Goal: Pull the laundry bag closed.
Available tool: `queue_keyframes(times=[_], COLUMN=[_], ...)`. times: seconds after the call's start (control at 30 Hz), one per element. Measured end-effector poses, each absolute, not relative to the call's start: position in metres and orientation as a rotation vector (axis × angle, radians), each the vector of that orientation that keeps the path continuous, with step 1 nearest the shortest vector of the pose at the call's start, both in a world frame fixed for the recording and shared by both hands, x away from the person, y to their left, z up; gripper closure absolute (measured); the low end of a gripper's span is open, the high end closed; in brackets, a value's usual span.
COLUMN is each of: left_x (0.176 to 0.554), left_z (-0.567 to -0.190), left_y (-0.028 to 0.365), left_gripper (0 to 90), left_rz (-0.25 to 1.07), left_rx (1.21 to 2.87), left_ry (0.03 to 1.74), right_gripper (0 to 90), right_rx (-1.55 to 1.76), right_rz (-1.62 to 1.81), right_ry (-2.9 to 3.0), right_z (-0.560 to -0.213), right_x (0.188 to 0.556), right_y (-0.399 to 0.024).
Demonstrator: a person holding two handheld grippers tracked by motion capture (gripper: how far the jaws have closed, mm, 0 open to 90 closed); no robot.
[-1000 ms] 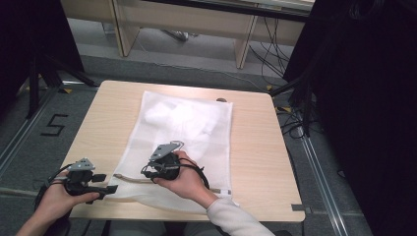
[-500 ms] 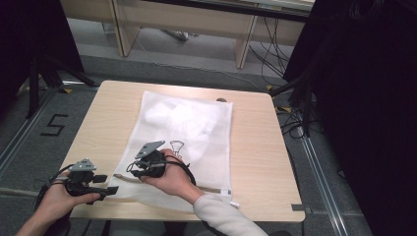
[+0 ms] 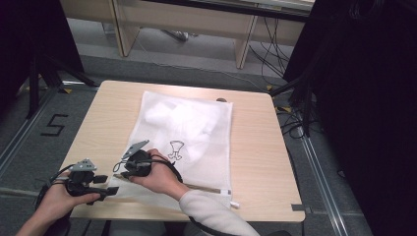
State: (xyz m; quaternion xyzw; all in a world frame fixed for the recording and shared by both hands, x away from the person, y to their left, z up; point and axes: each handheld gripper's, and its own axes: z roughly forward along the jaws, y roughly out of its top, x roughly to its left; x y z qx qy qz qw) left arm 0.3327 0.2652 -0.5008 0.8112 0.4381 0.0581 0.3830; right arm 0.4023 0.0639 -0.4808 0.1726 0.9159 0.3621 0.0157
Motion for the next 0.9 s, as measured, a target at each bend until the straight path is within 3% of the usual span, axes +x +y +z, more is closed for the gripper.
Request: queue_keyframes(times=[0.9], left_x=[0.333], left_z=[-0.502], left_y=[0.264], left_gripper=[30.4], left_rz=[0.135], left_rx=[2.056], left_ry=[1.124], right_gripper=[76.1], right_rx=[0.612], right_rz=[1.072], right_ry=[2.927], right_z=[-0.502], right_x=[0.414], right_y=[0.092])
